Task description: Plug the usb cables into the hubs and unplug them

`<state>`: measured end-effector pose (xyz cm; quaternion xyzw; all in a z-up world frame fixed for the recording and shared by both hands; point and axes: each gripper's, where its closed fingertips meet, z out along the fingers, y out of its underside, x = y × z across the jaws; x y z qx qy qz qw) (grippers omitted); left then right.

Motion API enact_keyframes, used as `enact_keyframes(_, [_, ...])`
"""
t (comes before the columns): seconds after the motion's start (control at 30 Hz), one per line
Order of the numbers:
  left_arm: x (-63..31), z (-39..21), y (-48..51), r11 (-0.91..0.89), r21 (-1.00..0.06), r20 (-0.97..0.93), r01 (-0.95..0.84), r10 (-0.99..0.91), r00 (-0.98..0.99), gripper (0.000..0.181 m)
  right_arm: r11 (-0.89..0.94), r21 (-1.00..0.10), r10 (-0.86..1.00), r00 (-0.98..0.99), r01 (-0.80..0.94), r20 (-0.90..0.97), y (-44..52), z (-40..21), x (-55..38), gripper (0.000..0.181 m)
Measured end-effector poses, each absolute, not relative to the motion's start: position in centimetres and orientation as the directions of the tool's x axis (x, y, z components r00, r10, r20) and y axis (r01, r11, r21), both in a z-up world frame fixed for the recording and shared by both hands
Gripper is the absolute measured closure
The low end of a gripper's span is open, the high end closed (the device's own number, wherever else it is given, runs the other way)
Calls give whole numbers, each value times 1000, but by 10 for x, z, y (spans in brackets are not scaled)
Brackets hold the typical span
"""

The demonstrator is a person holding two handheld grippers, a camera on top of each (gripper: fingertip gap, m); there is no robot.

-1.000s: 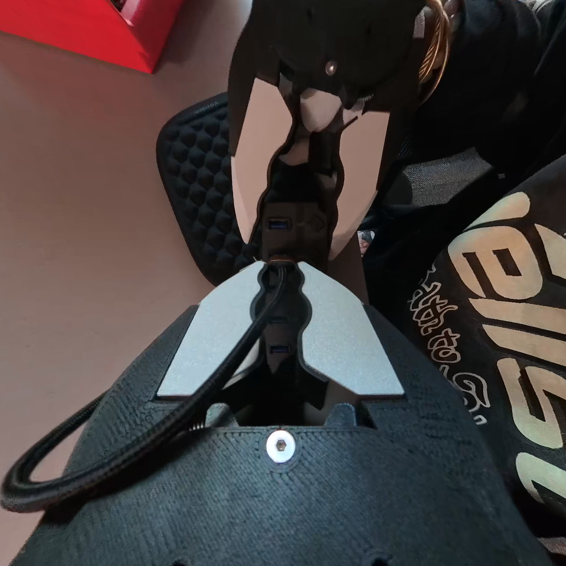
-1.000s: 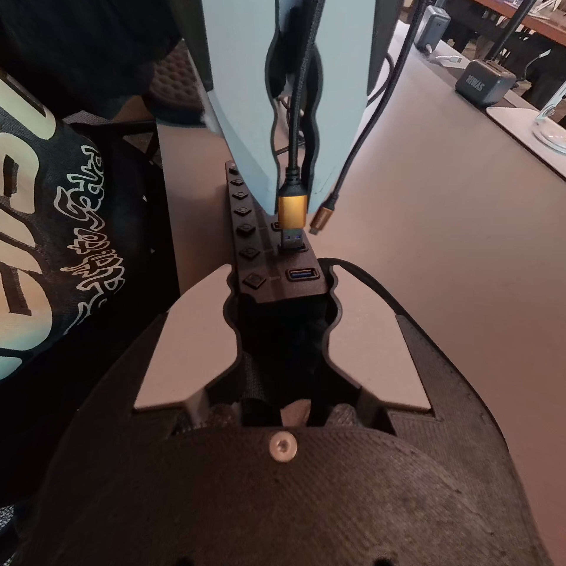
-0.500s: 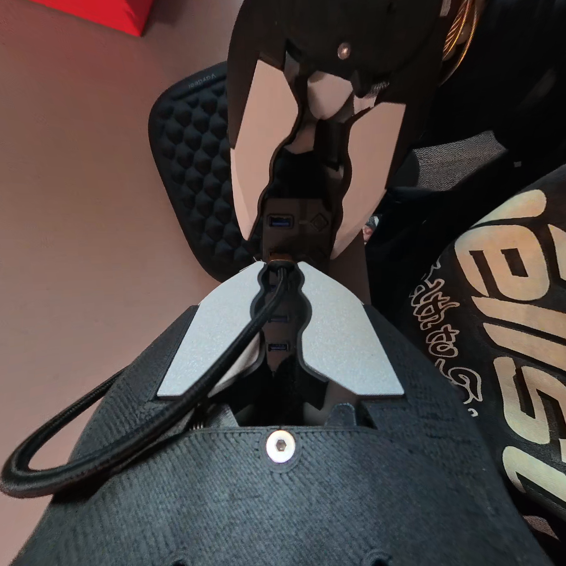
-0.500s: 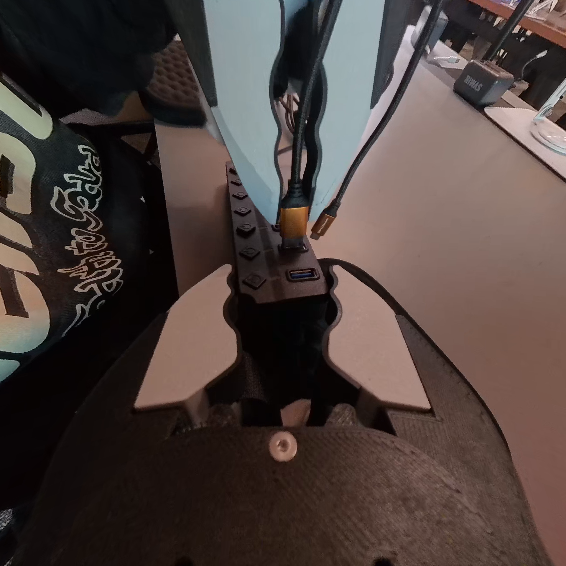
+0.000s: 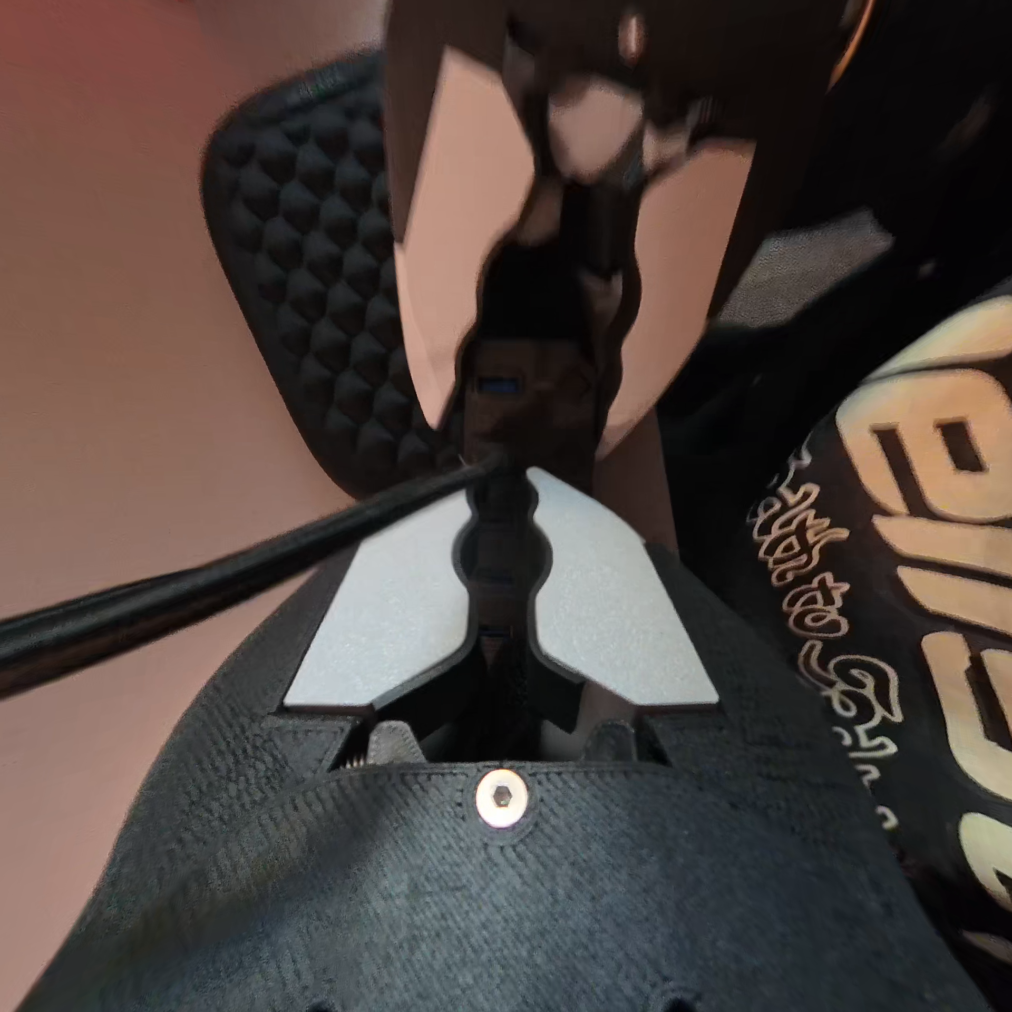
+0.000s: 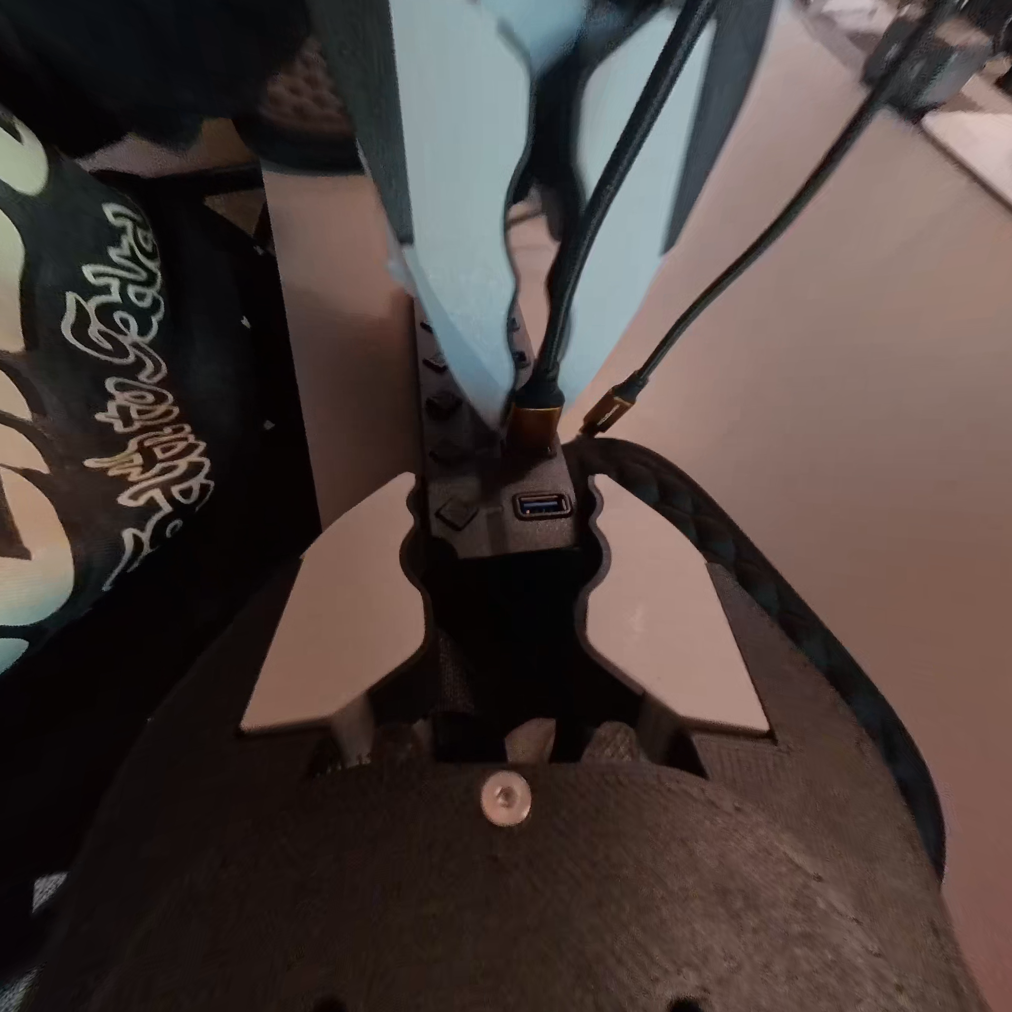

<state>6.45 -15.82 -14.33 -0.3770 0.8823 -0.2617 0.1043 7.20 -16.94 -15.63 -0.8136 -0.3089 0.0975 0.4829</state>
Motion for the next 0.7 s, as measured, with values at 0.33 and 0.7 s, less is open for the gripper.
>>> enact_keyframes(0.33, [23,-162,-129,504,-625,-46,-596,-786,-617,118,-132,-932,634,751,338,183,-175,-120,65,126])
enact_keyframes(0.7, [47,-107,-117,304,-868,-204,-392,-939,-275,127,221,-869,421,847,-443,-325,-126,-27,91,88])
